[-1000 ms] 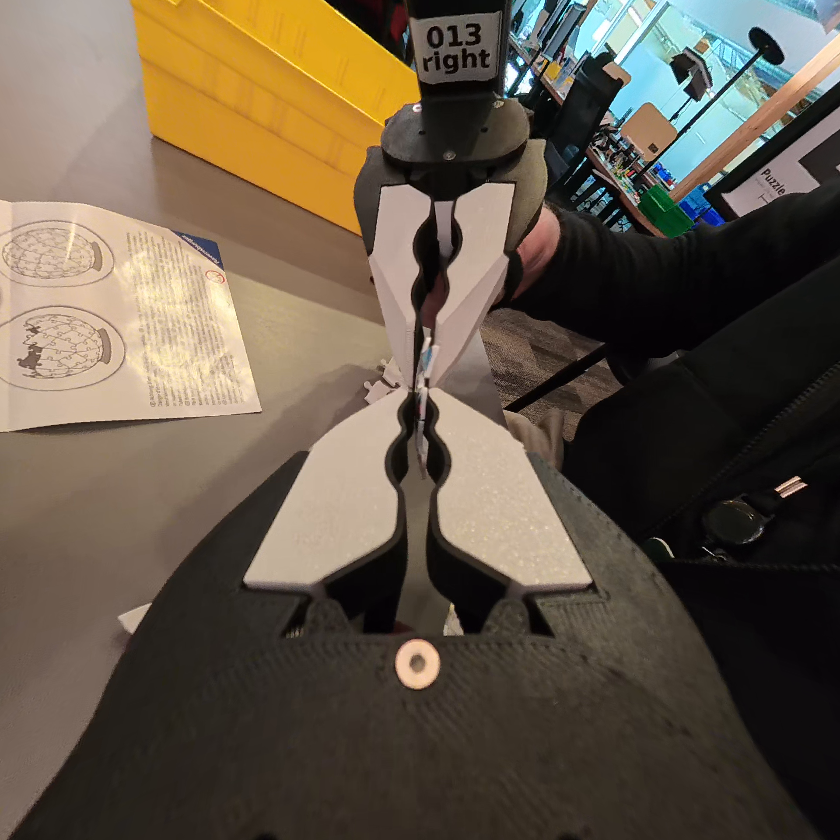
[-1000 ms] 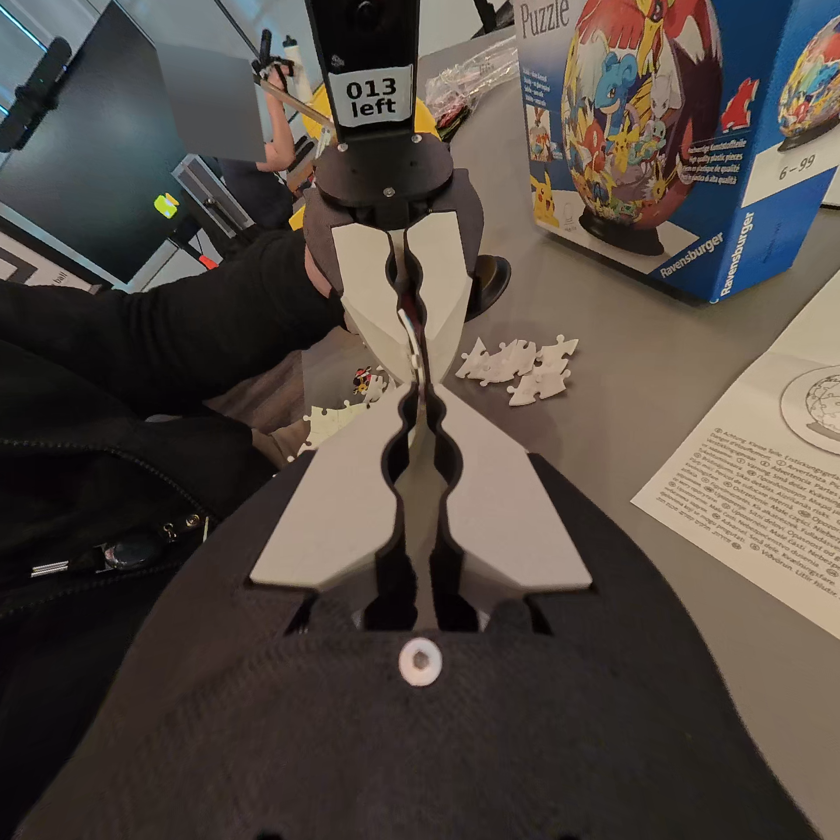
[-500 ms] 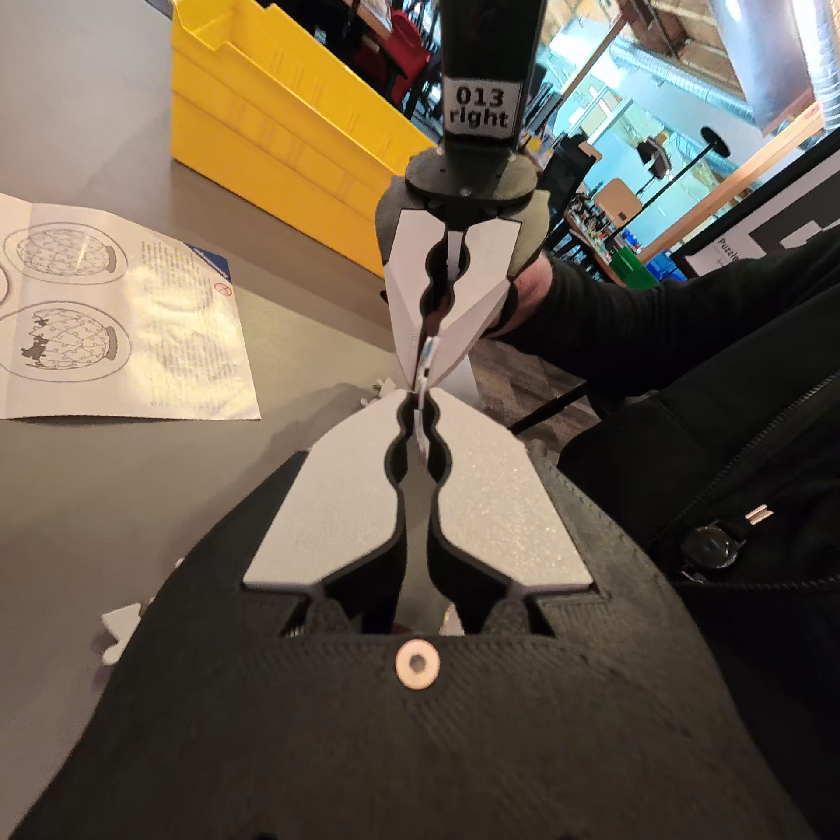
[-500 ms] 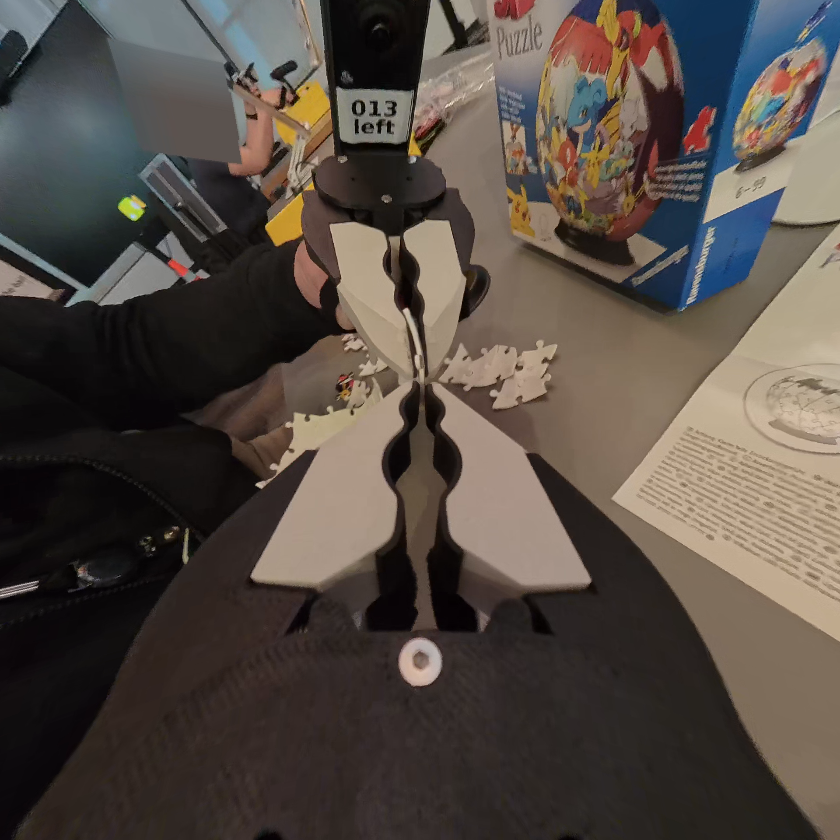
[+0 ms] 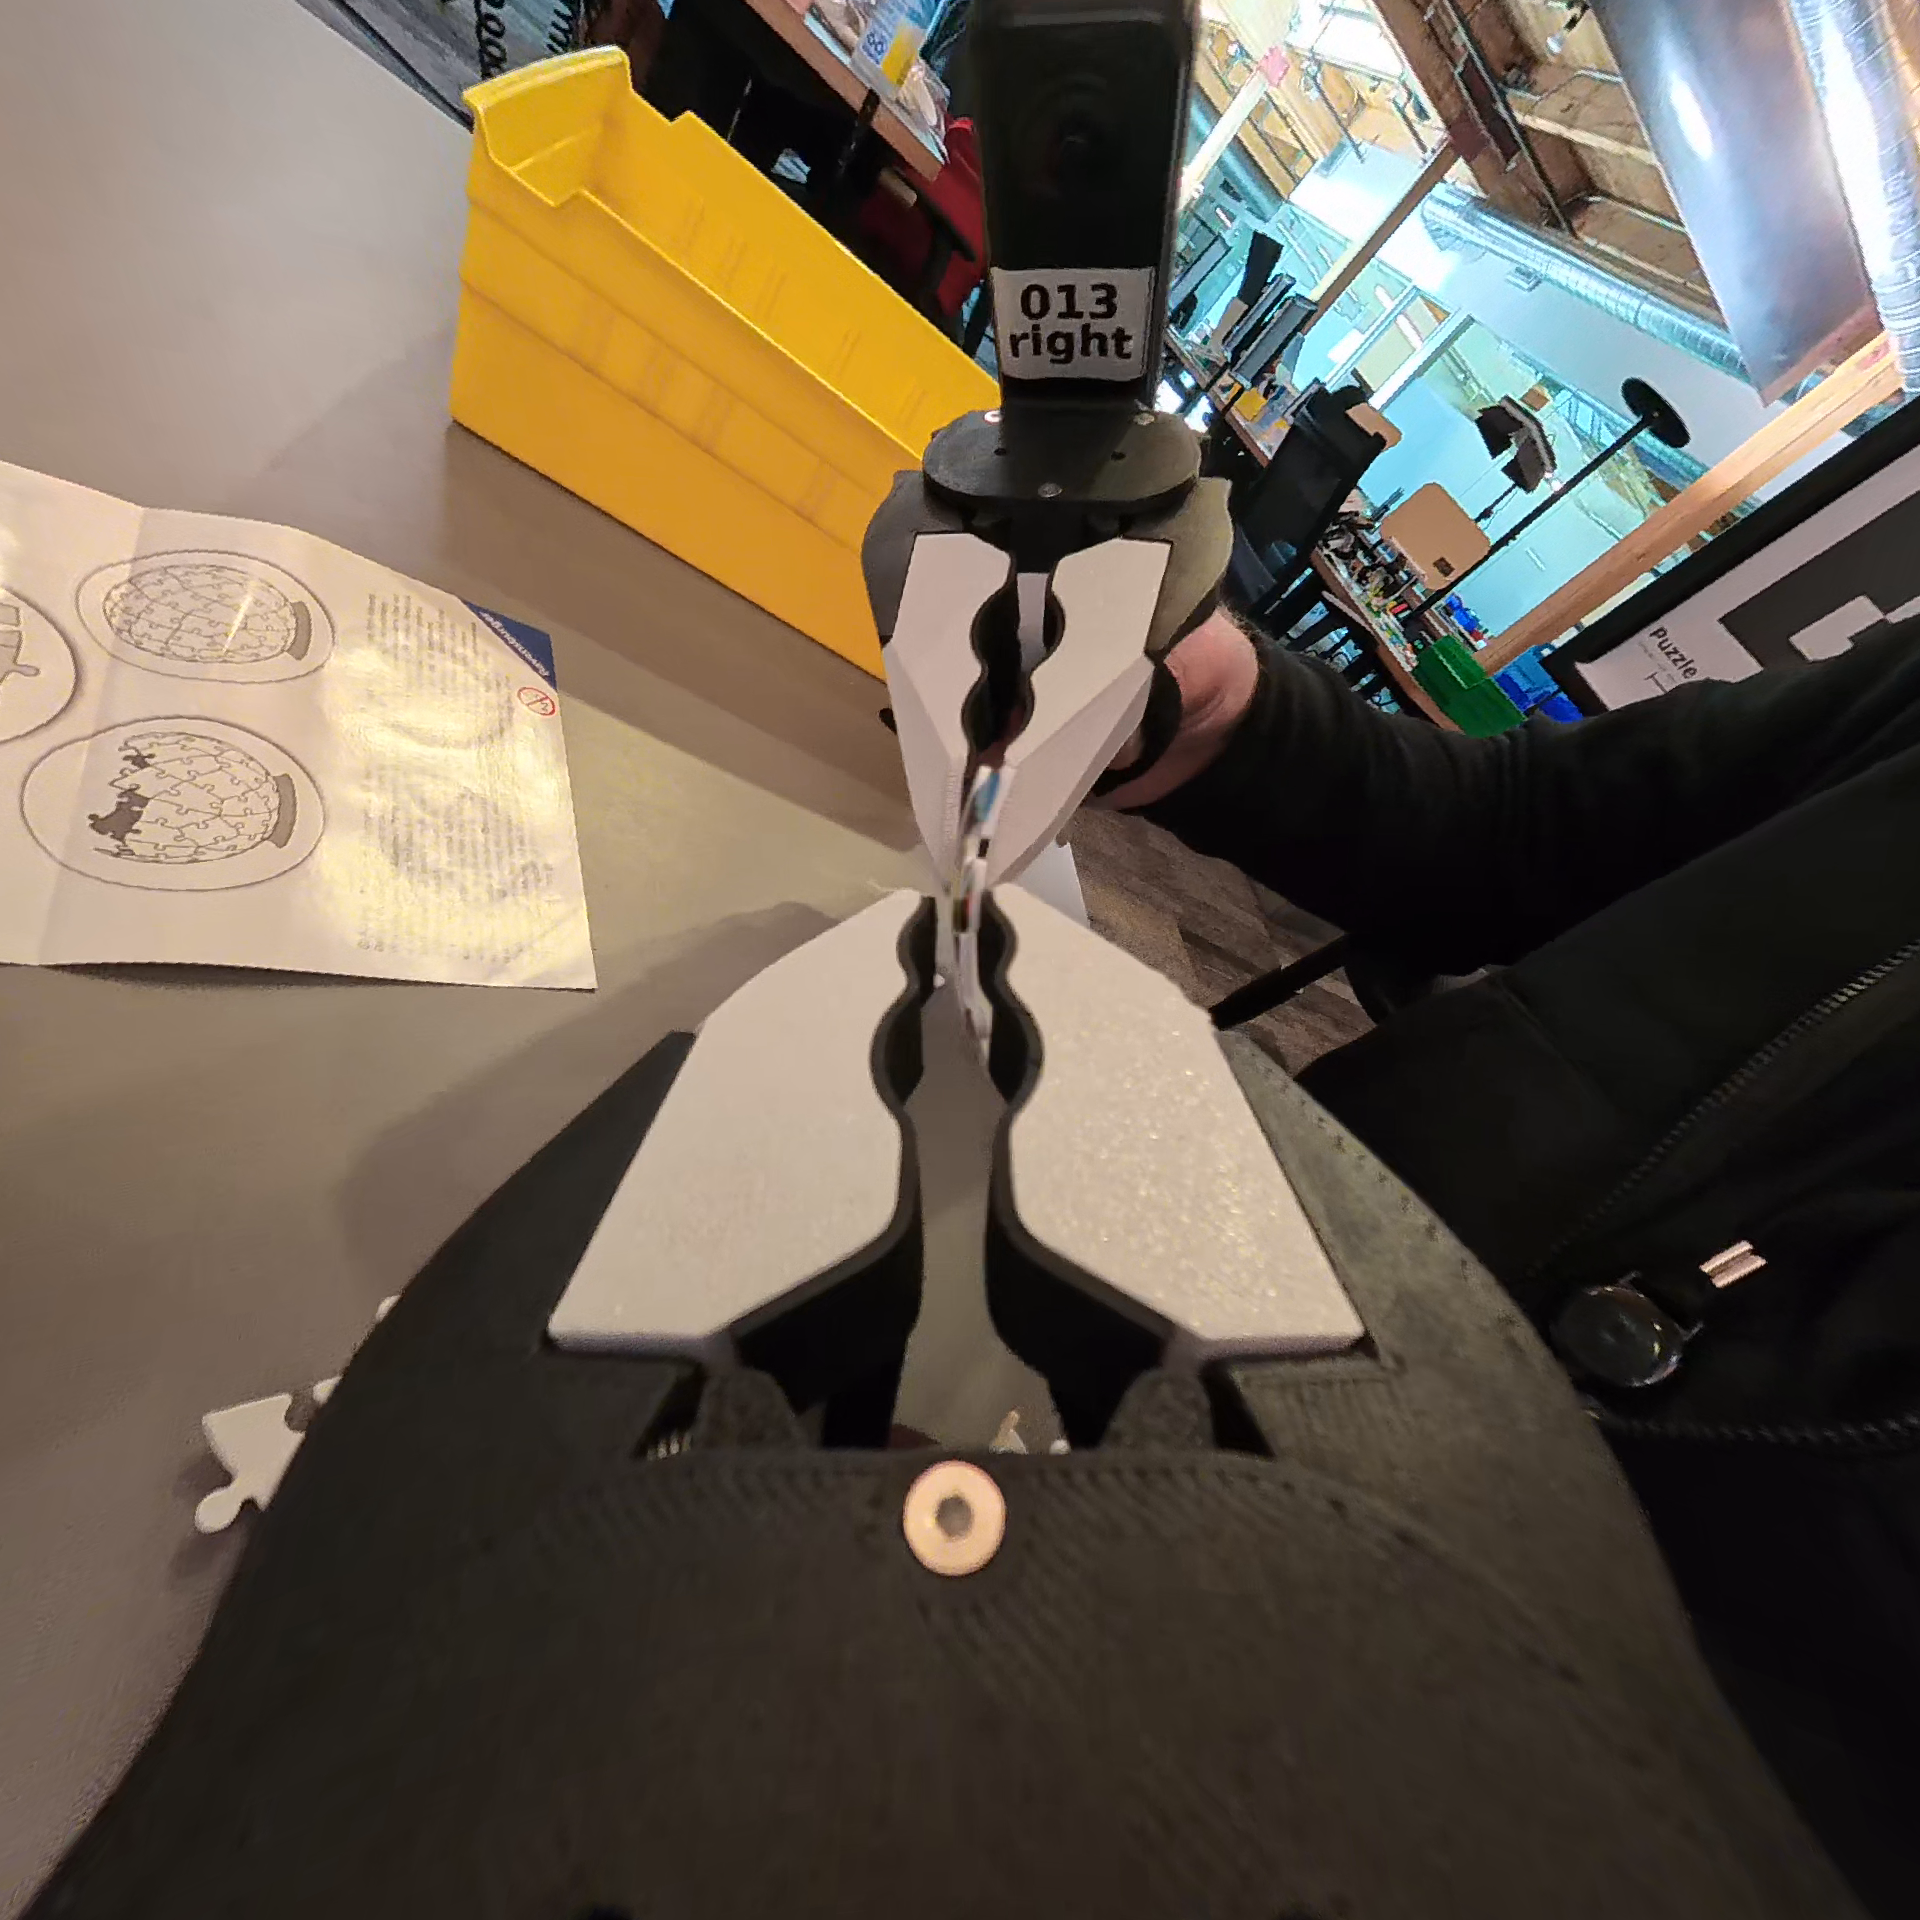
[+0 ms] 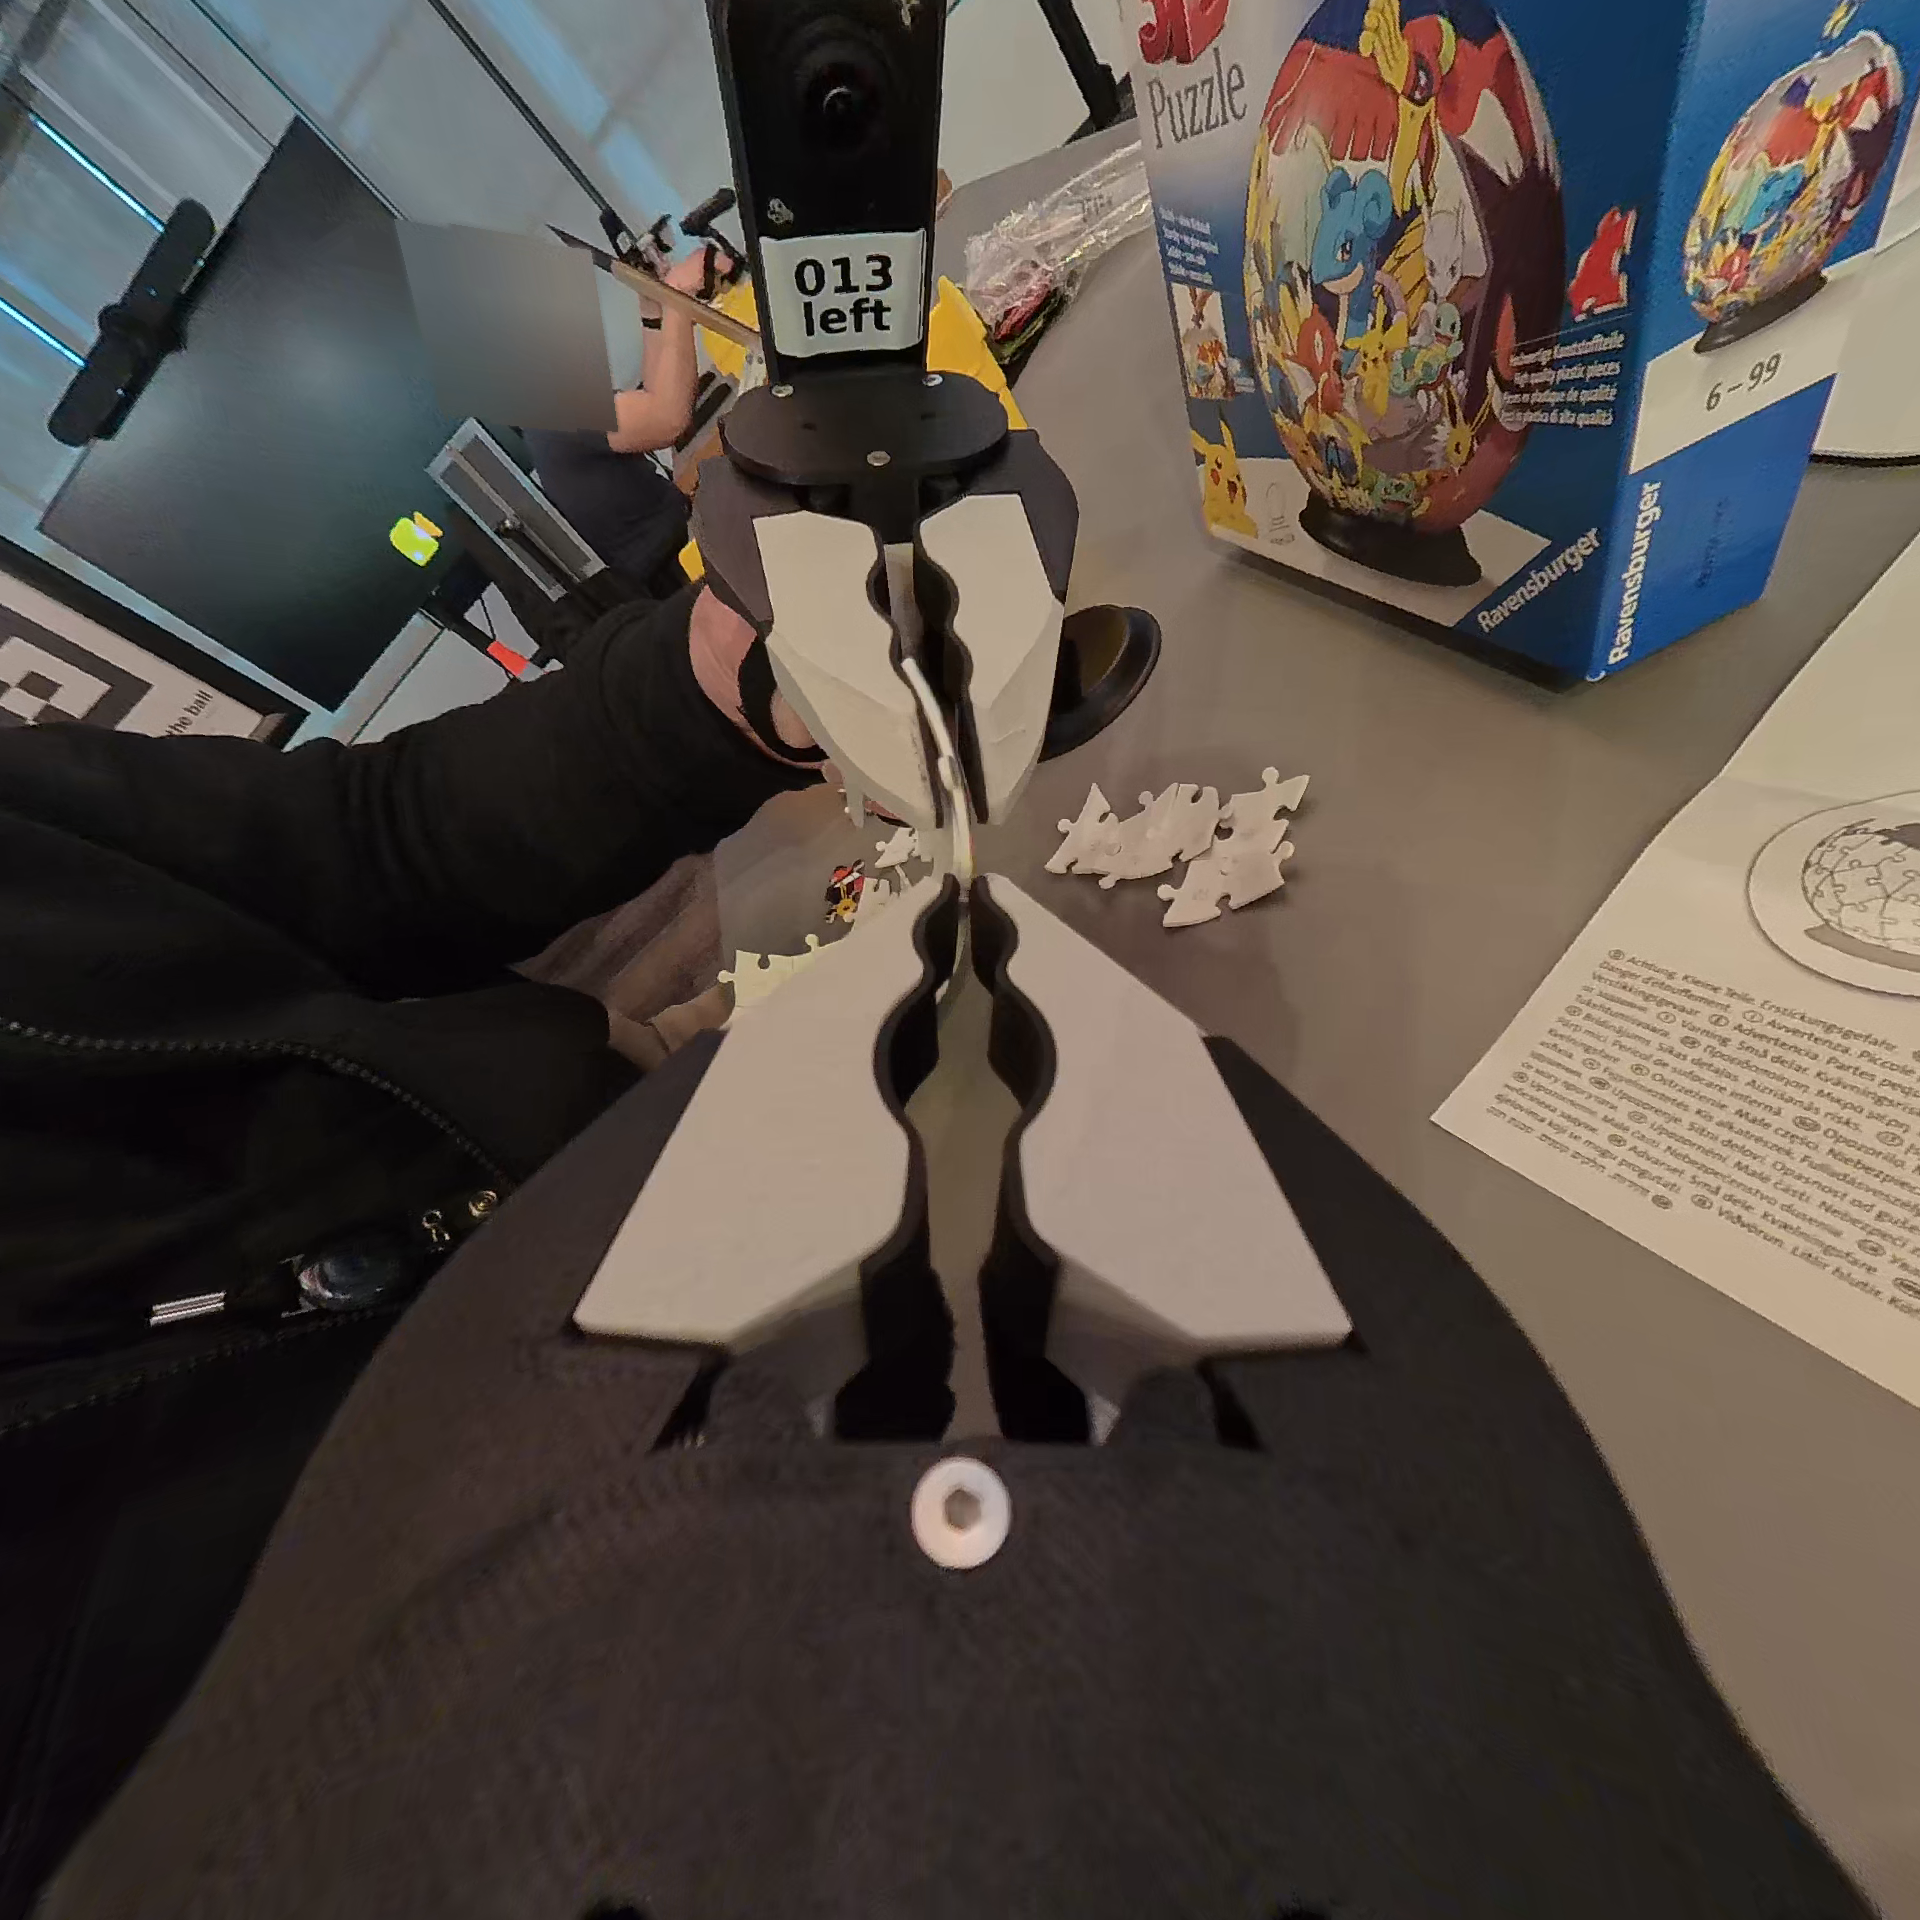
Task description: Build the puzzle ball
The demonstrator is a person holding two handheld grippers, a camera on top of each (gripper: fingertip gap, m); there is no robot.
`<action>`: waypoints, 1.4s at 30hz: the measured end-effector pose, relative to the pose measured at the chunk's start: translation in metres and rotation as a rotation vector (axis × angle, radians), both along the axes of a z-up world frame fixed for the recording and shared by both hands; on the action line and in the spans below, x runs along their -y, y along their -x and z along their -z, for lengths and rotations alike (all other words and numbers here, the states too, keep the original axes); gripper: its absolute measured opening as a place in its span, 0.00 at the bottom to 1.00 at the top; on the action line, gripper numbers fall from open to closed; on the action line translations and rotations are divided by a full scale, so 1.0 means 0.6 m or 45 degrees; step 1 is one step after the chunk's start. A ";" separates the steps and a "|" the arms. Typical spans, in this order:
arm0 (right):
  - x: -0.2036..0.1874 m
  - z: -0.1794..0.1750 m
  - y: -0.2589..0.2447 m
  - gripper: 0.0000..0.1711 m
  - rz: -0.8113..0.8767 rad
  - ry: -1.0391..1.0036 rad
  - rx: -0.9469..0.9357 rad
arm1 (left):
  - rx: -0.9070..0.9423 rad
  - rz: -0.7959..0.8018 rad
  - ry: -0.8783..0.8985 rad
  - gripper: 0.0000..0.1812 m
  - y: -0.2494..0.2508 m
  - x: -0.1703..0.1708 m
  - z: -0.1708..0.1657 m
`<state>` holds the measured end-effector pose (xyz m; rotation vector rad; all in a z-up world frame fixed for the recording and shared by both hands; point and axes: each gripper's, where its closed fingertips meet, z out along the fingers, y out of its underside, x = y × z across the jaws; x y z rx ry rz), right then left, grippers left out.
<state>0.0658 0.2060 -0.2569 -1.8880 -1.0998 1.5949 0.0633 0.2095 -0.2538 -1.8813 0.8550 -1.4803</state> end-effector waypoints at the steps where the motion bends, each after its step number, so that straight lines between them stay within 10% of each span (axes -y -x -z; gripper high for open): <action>1: 0.000 0.000 0.000 0.00 0.000 0.010 -0.005 | 0.010 0.014 0.004 0.03 -0.001 0.003 -0.001; 42: -0.017 -0.027 -0.008 0.00 0.068 0.175 -0.144 | 0.256 -0.097 0.093 0.08 0.025 -0.011 -0.044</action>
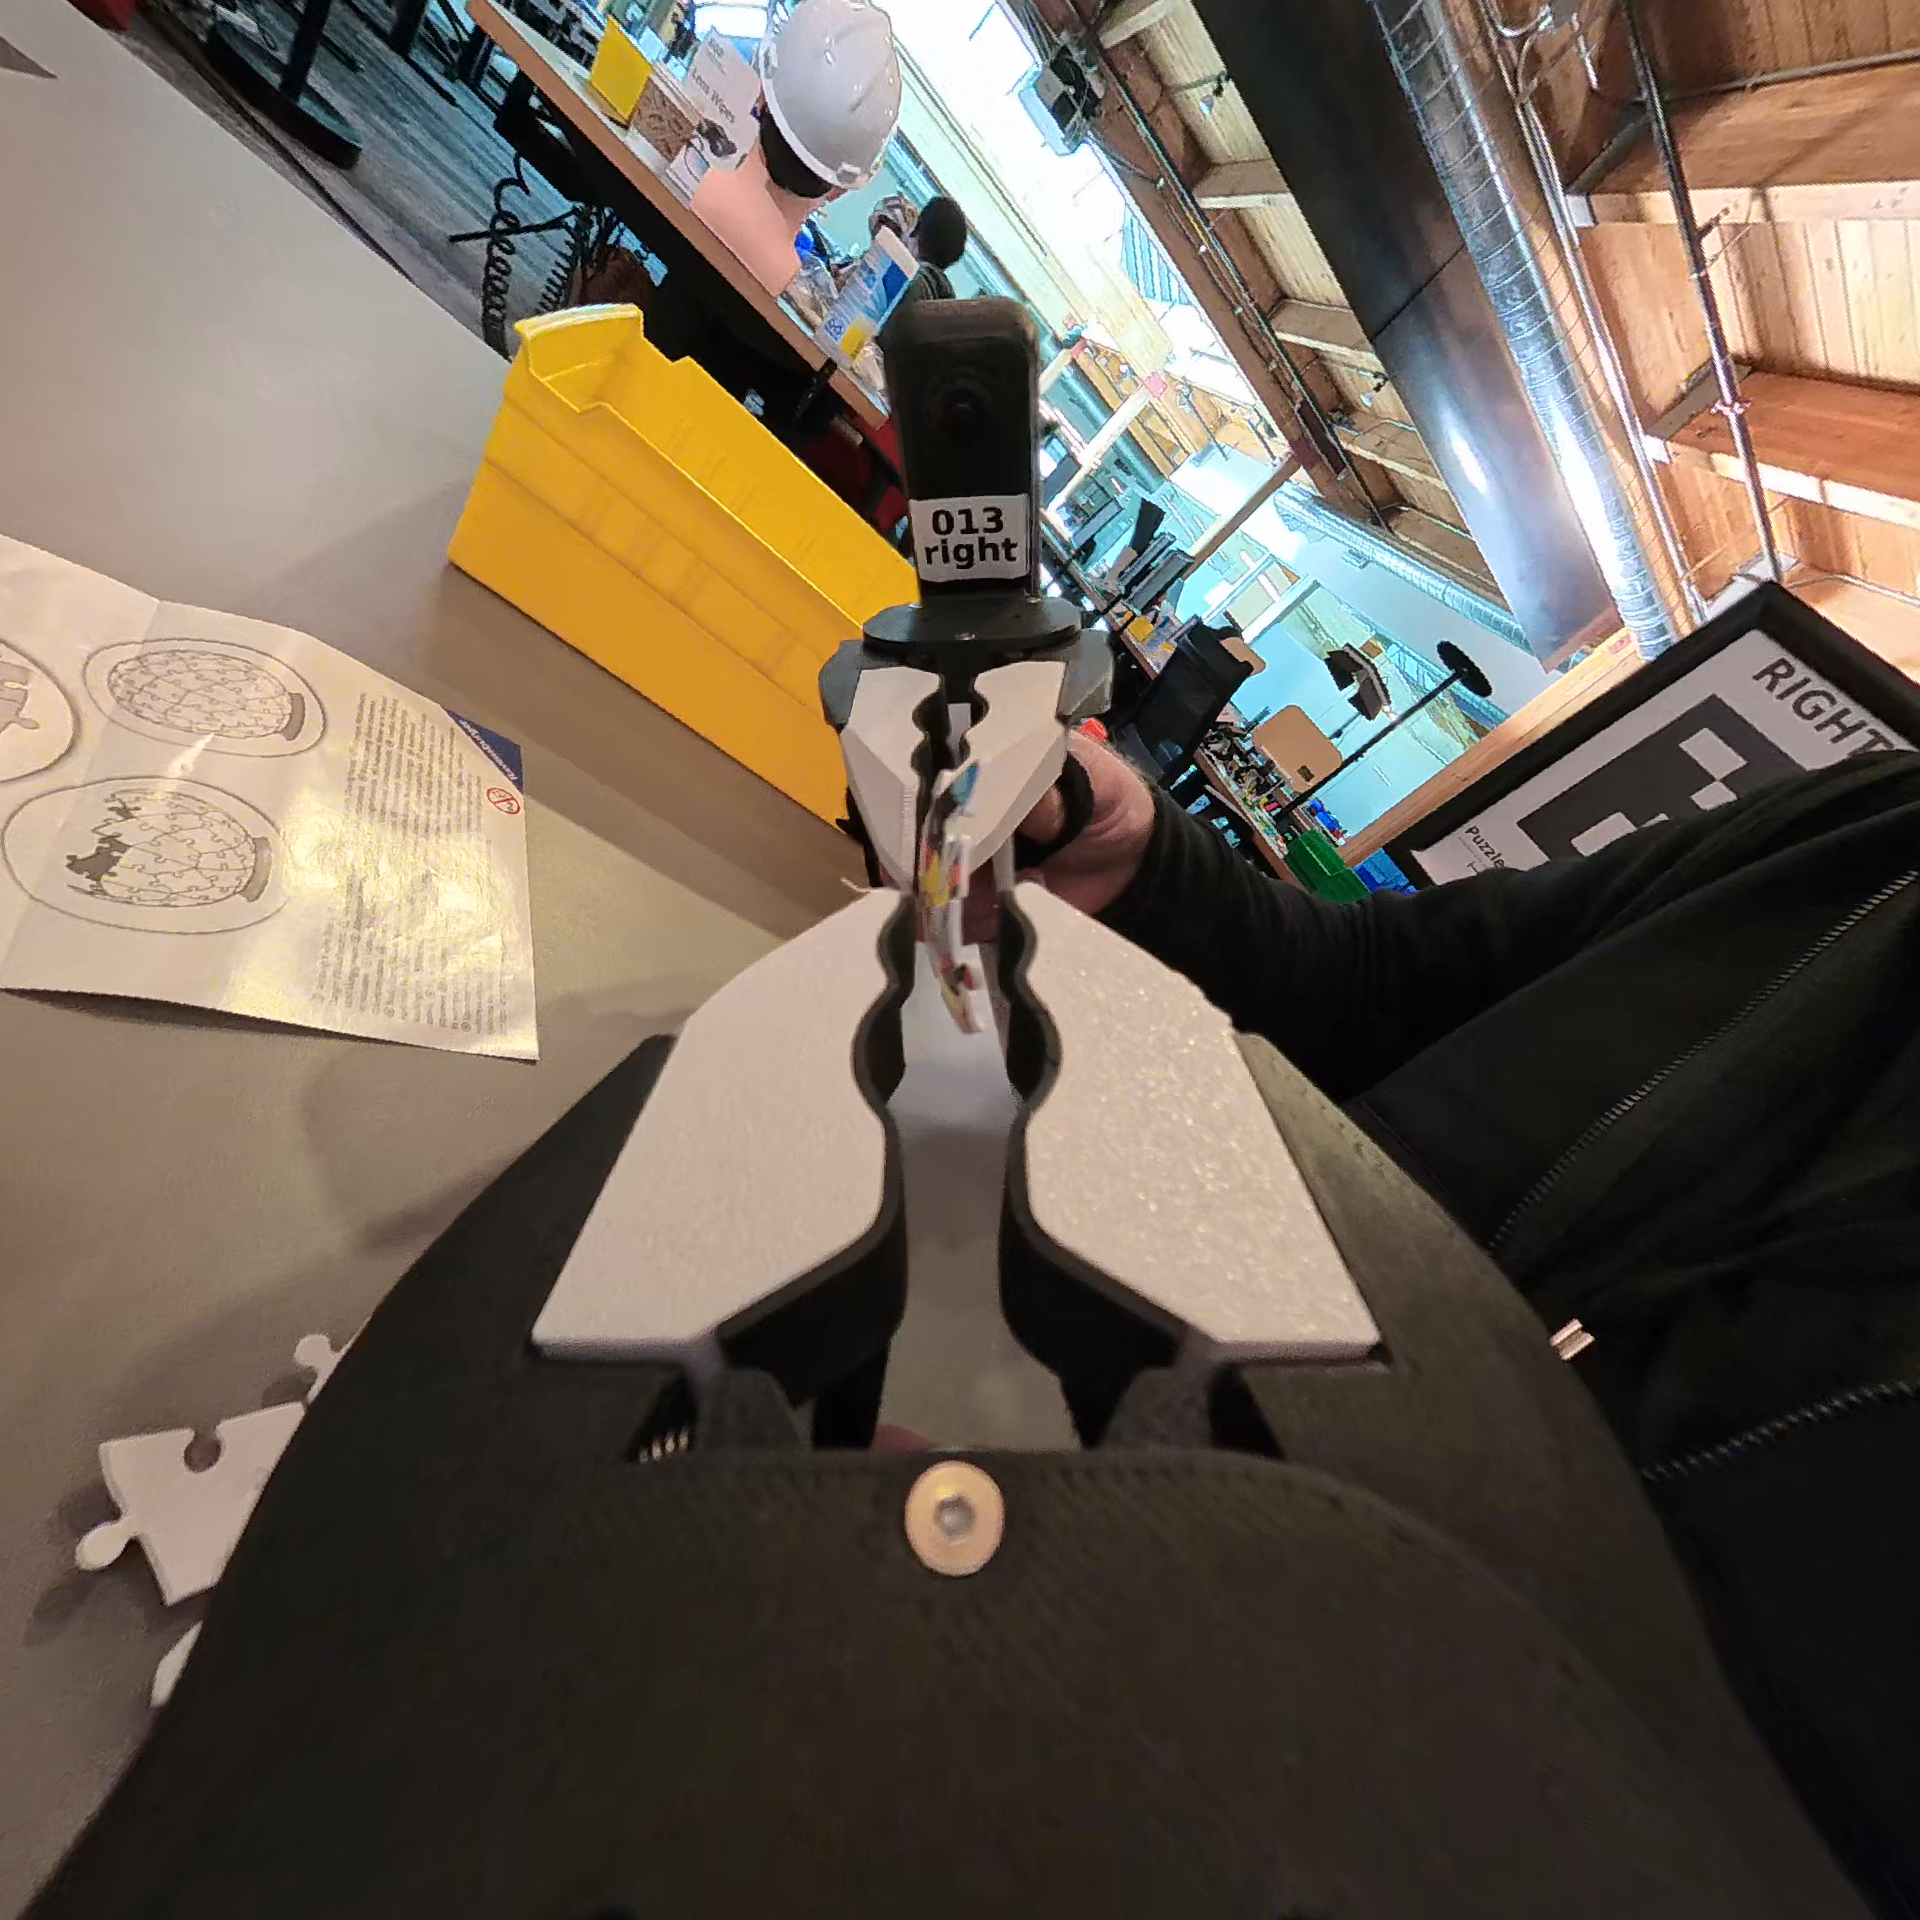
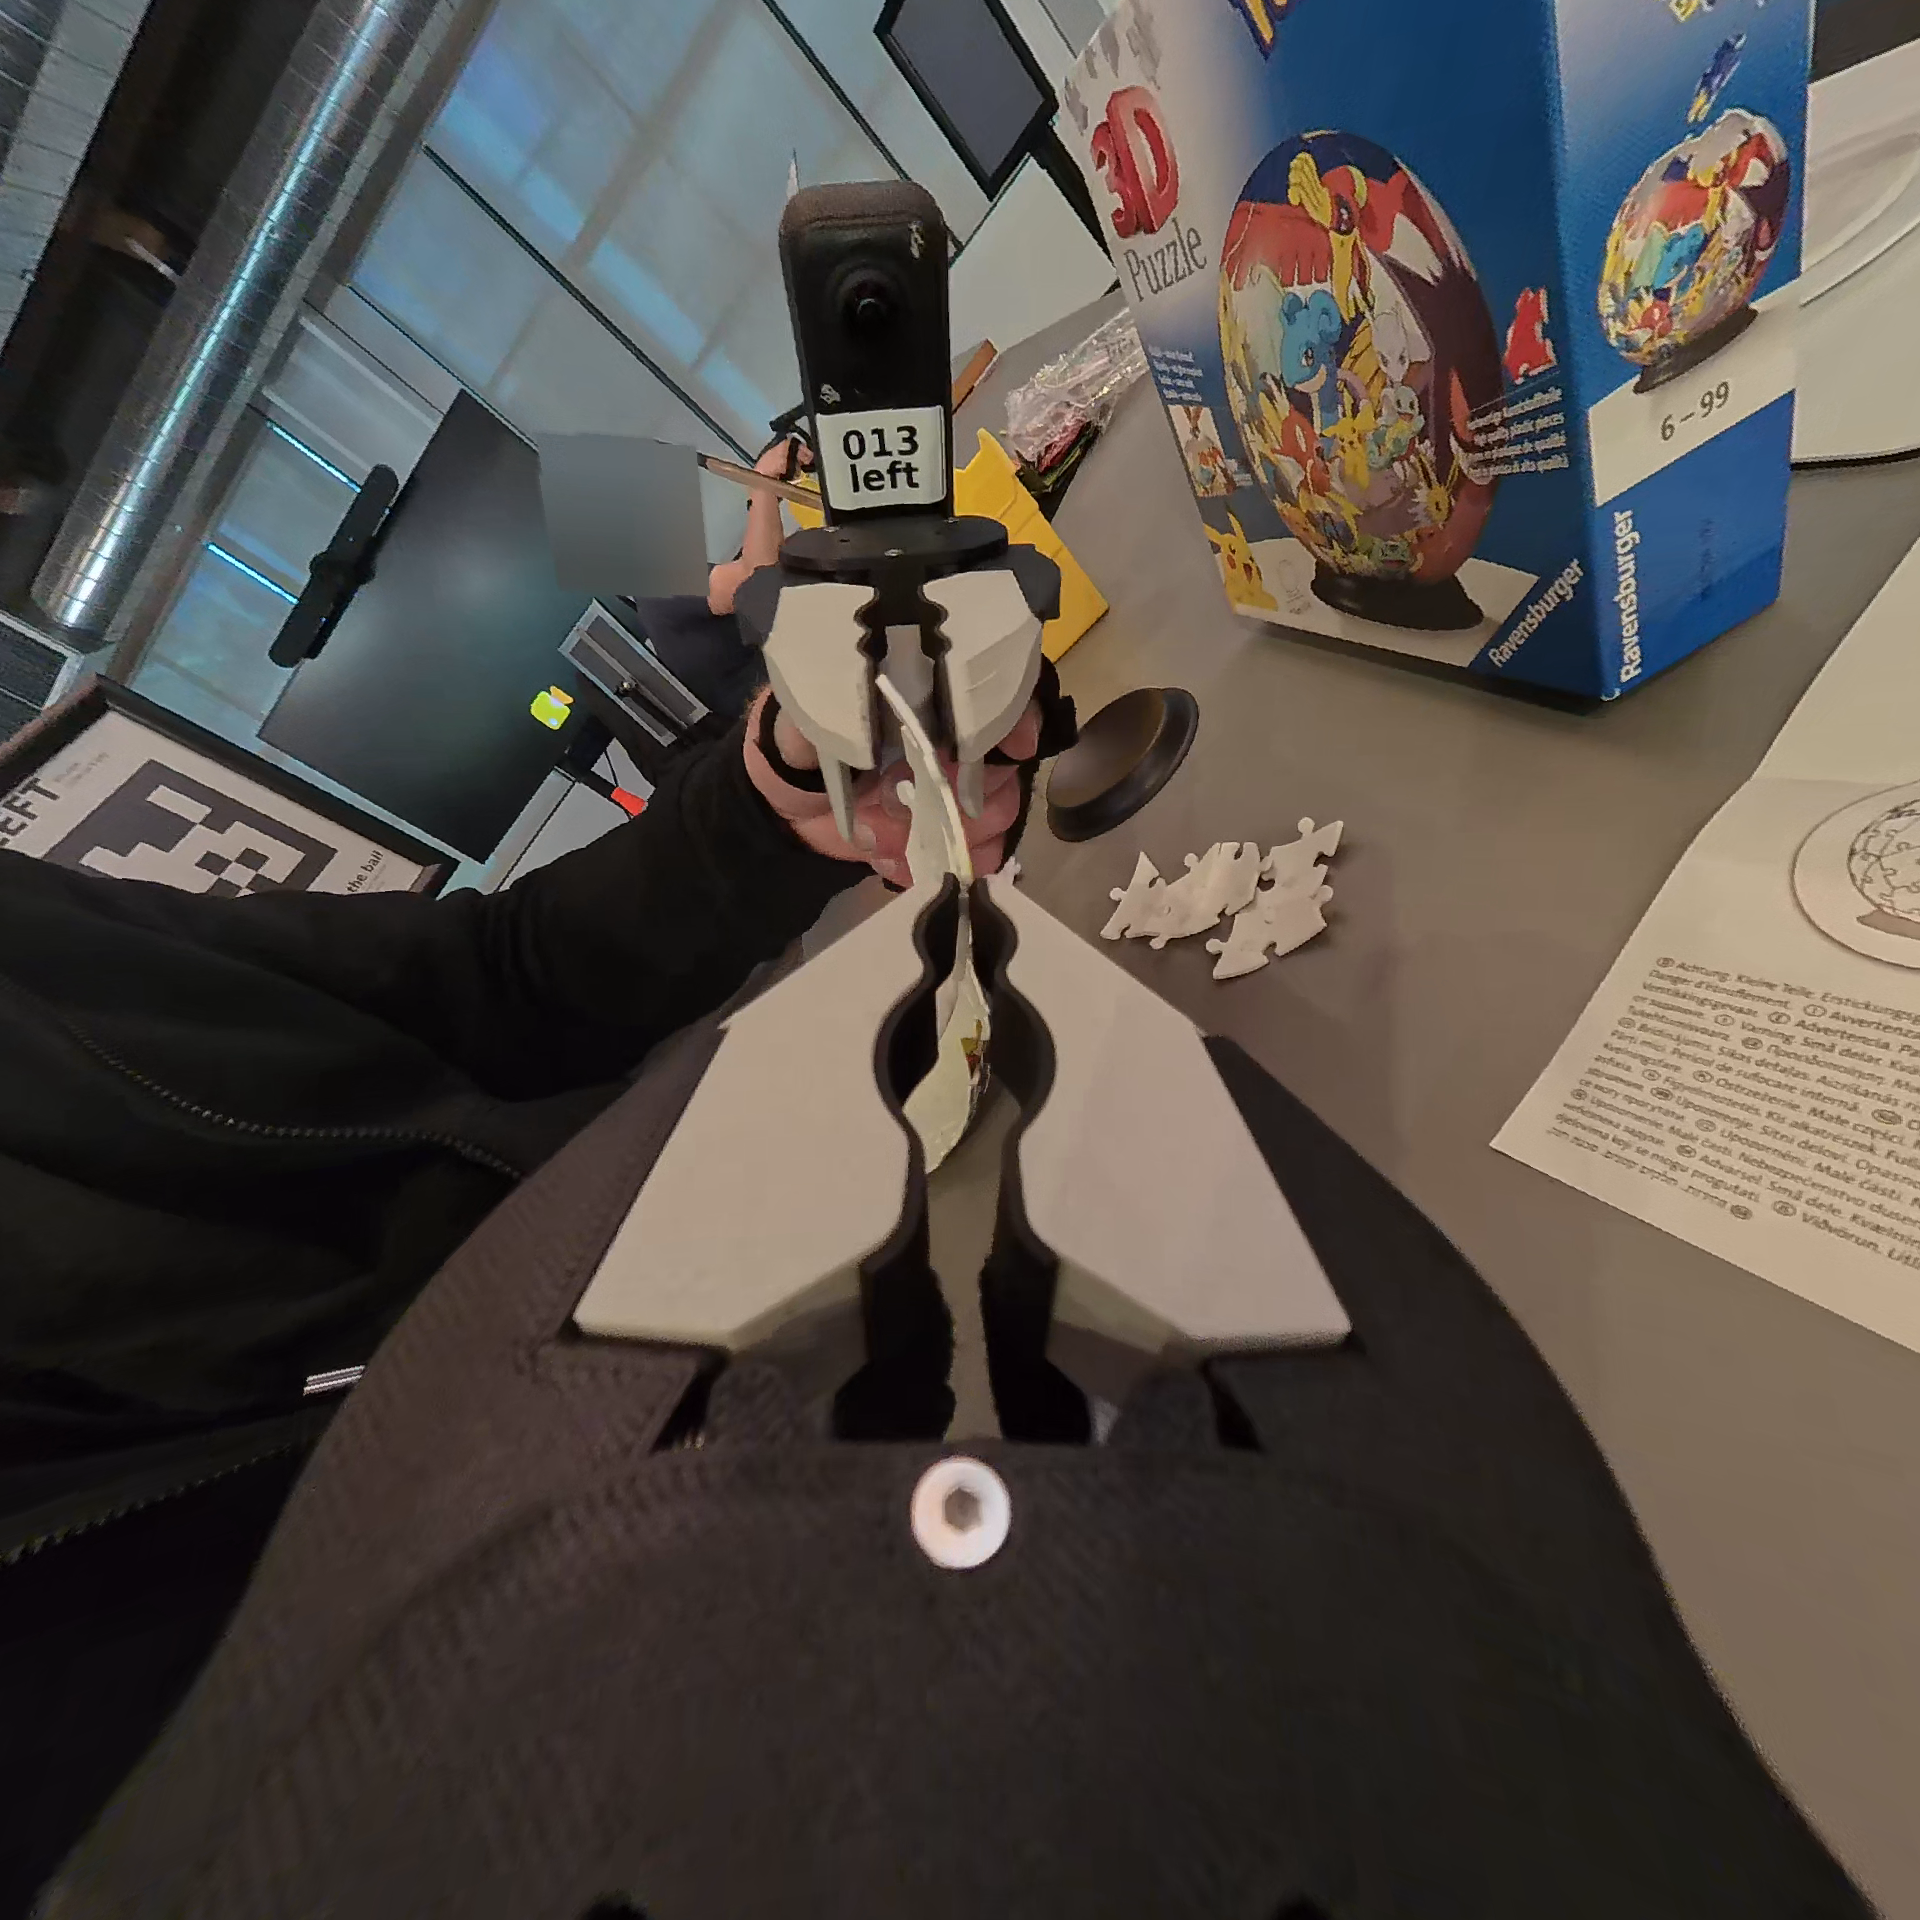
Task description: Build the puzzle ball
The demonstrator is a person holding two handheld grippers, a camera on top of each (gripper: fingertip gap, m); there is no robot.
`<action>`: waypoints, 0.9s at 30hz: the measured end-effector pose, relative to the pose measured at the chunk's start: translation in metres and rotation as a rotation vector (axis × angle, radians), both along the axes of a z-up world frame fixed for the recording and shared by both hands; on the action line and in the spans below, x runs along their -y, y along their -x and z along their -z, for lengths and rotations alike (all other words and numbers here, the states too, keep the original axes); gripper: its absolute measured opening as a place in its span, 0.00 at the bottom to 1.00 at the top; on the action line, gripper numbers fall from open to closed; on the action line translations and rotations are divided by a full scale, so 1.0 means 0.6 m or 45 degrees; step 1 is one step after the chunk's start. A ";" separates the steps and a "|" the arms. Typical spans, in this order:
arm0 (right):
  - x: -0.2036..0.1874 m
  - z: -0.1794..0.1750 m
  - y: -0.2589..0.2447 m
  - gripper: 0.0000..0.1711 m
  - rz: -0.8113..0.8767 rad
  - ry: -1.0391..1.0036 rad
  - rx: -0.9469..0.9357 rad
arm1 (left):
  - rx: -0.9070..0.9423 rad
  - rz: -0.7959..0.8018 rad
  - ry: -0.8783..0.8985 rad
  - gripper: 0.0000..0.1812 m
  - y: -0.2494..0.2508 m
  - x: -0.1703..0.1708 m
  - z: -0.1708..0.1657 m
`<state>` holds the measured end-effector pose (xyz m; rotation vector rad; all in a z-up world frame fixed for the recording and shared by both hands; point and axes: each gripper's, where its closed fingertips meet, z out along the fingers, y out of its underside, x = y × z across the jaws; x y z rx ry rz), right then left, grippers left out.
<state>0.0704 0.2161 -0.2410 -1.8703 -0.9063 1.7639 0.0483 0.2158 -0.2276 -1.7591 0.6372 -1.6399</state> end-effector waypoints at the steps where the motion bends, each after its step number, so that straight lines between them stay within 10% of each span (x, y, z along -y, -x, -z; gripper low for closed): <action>1: -0.001 0.001 -0.001 0.00 0.002 0.002 0.005 | -0.007 0.011 -0.004 0.08 -0.002 0.001 0.000; 27: 0.011 0.009 -0.001 0.00 -0.050 -0.044 0.061 | -0.119 0.014 -0.044 0.04 -0.028 0.005 0.006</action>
